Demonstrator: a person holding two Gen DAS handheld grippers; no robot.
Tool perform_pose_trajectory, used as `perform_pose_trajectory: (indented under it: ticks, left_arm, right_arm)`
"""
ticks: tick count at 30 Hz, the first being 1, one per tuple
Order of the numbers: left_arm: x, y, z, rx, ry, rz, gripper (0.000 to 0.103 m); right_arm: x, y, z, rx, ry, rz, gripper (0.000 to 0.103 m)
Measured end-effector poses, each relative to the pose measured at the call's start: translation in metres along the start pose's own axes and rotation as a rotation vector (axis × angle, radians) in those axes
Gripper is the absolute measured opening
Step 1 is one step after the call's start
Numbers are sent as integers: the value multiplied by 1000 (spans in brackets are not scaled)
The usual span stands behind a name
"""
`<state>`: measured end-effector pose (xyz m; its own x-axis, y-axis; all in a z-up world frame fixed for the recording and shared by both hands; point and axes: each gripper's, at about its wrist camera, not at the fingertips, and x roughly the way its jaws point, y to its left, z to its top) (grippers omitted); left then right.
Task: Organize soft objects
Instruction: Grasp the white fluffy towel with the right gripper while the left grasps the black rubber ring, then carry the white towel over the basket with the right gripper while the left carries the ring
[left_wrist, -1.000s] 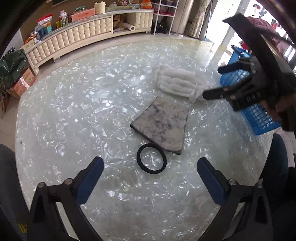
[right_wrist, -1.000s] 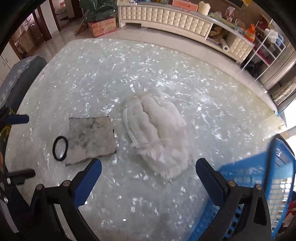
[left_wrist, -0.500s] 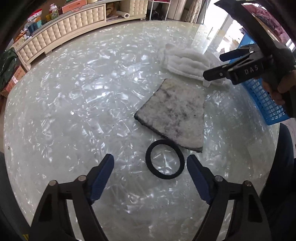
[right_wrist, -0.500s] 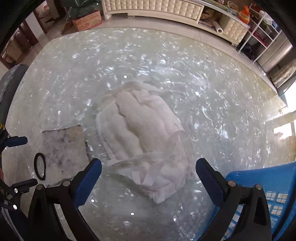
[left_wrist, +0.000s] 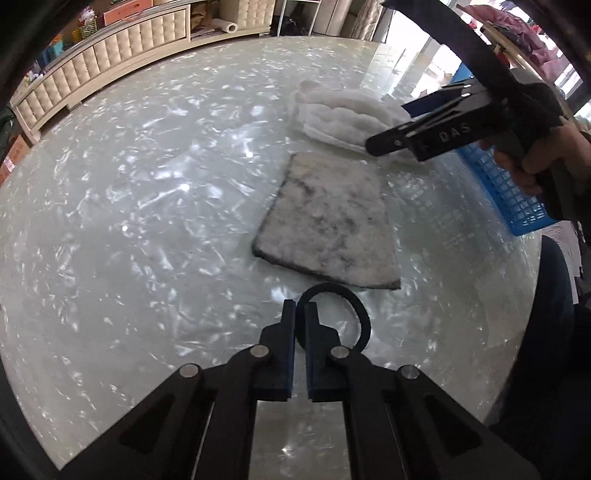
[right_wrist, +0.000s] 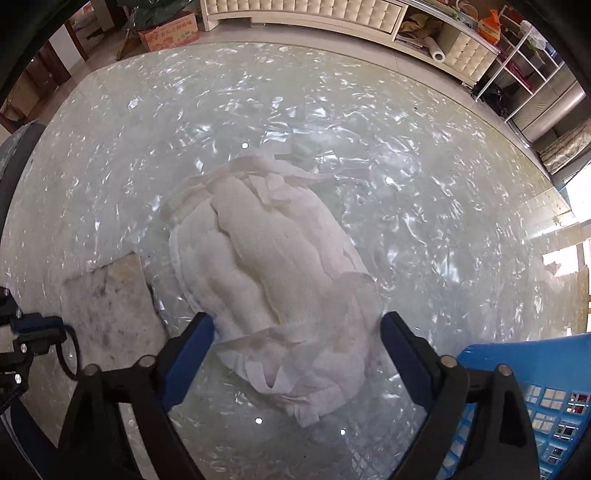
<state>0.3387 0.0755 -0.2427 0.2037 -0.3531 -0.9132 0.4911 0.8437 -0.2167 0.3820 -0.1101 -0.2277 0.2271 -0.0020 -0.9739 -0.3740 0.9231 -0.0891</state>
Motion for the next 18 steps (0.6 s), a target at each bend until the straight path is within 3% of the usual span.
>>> perform_pose_trajectory:
  ticks: [4, 7, 9, 11, 18]
  left_arm:
    - [0, -10, -5, 1, -2, 4, 3]
    - [-1, -13, -10, -12, -3, 16, 3]
    - [-8, -14, -16, -36, -14, 23, 3]
    - [-19, -13, -23, -51, -28, 22, 3]
    - [-56, -31, -29, -52, -80, 43, 3]
  right_arm:
    - [5, 1, 1, -6, -6, 16, 83]
    - [5, -1, -2, -2, -12, 41, 75]
    - [2, 1, -5, -8, -24, 48, 52]
    - [-3, 3, -8, -20, -28, 49, 35]
    - [-6, 11, -24, -62, -40, 61, 26]
